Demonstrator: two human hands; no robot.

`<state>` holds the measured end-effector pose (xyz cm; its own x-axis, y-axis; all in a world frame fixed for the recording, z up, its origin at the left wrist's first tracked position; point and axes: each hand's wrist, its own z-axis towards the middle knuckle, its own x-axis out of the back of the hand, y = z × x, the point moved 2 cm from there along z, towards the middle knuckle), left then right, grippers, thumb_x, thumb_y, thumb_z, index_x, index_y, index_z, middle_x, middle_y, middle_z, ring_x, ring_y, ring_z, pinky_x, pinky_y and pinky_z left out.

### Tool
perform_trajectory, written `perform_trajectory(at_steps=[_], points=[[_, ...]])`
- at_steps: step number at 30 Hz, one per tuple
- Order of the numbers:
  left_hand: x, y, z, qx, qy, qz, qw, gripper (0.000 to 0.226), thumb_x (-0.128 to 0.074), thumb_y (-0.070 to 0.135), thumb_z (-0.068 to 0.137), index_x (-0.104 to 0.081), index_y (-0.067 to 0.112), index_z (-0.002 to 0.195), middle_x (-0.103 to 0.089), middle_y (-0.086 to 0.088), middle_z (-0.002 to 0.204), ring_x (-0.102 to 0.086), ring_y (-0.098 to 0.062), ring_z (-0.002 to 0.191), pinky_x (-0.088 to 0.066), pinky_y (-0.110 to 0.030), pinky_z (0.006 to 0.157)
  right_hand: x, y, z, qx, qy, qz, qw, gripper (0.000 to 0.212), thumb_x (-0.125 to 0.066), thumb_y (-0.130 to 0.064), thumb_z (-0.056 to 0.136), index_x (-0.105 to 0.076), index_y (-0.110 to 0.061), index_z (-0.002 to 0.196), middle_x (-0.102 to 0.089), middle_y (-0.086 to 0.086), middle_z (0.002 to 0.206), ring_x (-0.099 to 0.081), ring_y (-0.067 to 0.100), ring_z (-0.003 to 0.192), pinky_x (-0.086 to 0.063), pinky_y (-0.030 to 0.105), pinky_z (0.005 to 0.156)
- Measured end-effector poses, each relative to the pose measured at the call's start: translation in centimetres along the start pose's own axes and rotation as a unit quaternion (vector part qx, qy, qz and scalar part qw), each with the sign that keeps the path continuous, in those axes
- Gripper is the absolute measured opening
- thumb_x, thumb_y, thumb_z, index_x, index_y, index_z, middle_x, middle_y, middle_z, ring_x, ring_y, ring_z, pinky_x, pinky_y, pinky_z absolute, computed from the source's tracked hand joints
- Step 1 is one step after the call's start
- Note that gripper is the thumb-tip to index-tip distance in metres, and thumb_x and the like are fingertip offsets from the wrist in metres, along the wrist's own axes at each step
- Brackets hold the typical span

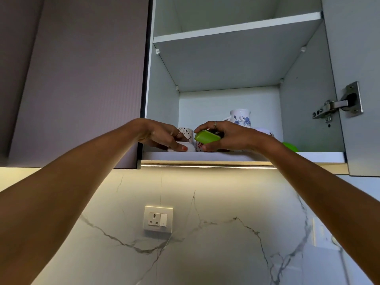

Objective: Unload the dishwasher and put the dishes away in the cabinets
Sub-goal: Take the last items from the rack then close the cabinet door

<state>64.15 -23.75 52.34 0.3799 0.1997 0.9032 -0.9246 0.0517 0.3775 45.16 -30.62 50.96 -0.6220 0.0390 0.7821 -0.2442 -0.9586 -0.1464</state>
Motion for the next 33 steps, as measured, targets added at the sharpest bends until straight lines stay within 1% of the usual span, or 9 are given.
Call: perform_trajectory(at_steps=[4, 6, 8, 11, 15, 18, 21, 26, 33], points=[[0.3, -0.1, -0.2, 0.0, -0.024, -0.008, 1.0, 0.036, -0.056, 0.018, 0.093, -0.055, 0.015, 0.129, -0.059, 0.006, 0.123, -0.052, -0.012, 0.116, -0.037, -0.026, 0.107, 0.1, -0.2, -0.1, -0.001, -0.013, 0.004, 1.0, 0.045, -0.066, -0.028, 0.086, -0.051, -0.032, 0.129, -0.053, -0.01, 0.123, -0.05, 0.004, 0.103, -0.041, 0.009, 0.08], [0.4, 0.0, -0.3, -0.001, -0.036, -0.002, 0.999, 0.024, -0.054, 0.013, 0.094, -0.06, 0.016, 0.118, -0.061, 0.009, 0.11, -0.054, -0.007, 0.105, -0.039, -0.021, 0.099, -0.1, -0.2, 0.0, -0.001, -0.017, 0.005, 1.0, 0.045, -0.066, -0.03, 0.086, -0.052, -0.031, 0.129, -0.053, -0.011, 0.124, -0.05, 0.004, 0.106, -0.041, 0.01, 0.085], [0.4, 0.0, -0.3, -0.002, -0.04, 0.0, 0.999, 0.02, -0.052, 0.008, 0.095, -0.062, 0.011, 0.112, -0.062, 0.004, 0.106, -0.054, -0.009, 0.101, -0.041, -0.017, 0.091, -0.6, 0.0, 0.0, -0.006, -0.023, 0.007, 1.0, 0.044, -0.068, -0.031, 0.085, -0.055, -0.031, 0.126, -0.055, -0.011, 0.125, -0.05, 0.006, 0.11, -0.039, 0.014, 0.09], [0.3, -0.3, -0.7, 0.002, -0.039, -0.002, 0.999, 0.025, -0.048, 0.002, 0.096, -0.059, 0.006, 0.117, -0.062, -0.005, 0.113, -0.054, -0.014, 0.104, -0.044, -0.017, 0.093, -1.2, 0.3, 0.1, -0.011, -0.02, -0.021, 1.0, 0.041, -0.067, -0.037, 0.085, -0.056, -0.036, 0.125, -0.053, -0.012, 0.124, -0.048, 0.004, 0.108, -0.035, 0.015, 0.087], [-0.3, -0.6, -1.5, 0.003, -0.016, -0.037, 0.999, 0.04, -0.044, 0.002, 0.097, -0.047, 0.013, 0.136, -0.055, -0.005, 0.131, -0.051, -0.015, 0.116, -0.038, -0.025, 0.103, -1.2, 0.2, 0.2, -0.022, -0.026, -0.07, 0.997, 0.042, -0.06, -0.045, 0.088, -0.051, -0.043, 0.129, -0.048, -0.01, 0.135, -0.044, 0.006, 0.117, -0.03, 0.02, 0.095], [-1.2, -1.2, -1.4, -0.011, 0.019, -0.057, 0.998, 0.04, -0.047, 0.019, 0.098, -0.045, 0.018, 0.138, -0.049, 0.002, 0.139, -0.042, -0.014, 0.129, -0.028, -0.024, 0.111, -1.9, -0.1, 0.4, -0.023, -0.029, -0.085, 0.996, 0.041, -0.051, -0.041, 0.094, -0.047, -0.037, 0.135, -0.048, -0.006, 0.139, -0.043, 0.013, 0.127, -0.03, 0.021, 0.101], [-2.0, -1.5, -1.1, -0.006, 0.061, -0.042, 0.997, 0.041, -0.039, 0.035, 0.1, -0.045, 0.022, 0.138, -0.046, 0.004, 0.141, -0.038, -0.013, 0.133, -0.028, -0.023, 0.11, -2.3, -0.6, 0.4, -0.013, 0.018, -0.11, 0.994, 0.036, -0.044, -0.031, 0.099, -0.051, -0.028, 0.134, -0.052, 0.002, 0.137, -0.044, 0.018, 0.126, -0.028, 0.018, 0.096], [-2.5, -0.8, -1.0, 0.017, 0.135, 0.032, 0.99, 0.04, -0.035, 0.034, 0.102, -0.045, 0.024, 0.139, -0.041, 0.0, 0.145, -0.037, -0.019, 0.132, -0.028, -0.027, 0.104, -2.6, -0.9, 0.9, -0.013, 0.045, -0.112, 0.993, 0.033, -0.05, -0.017, 0.097, -0.059, -0.02, 0.128, -0.055, 0.001, 0.136, -0.049, 0.017, 0.123, -0.028, 0.015, 0.091], [-2.6, -0.6, -0.8, 0.008, 0.145, 0.092, 0.985, 0.04, -0.037, 0.022, 0.102, -0.042, 0.018, 0.142, -0.037, -0.005, 0.15, -0.033, -0.022, 0.136, -0.024, -0.03, 0.109, -2.3, 0.0, 1.5, -0.047, 0.057, -0.019, 0.997, 0.033, -0.063, -0.013, 0.089, -0.064, -0.018, 0.122, -0.061, 0.0, 0.128, -0.054, 0.013, 0.113, -0.038, 0.019, 0.093]])
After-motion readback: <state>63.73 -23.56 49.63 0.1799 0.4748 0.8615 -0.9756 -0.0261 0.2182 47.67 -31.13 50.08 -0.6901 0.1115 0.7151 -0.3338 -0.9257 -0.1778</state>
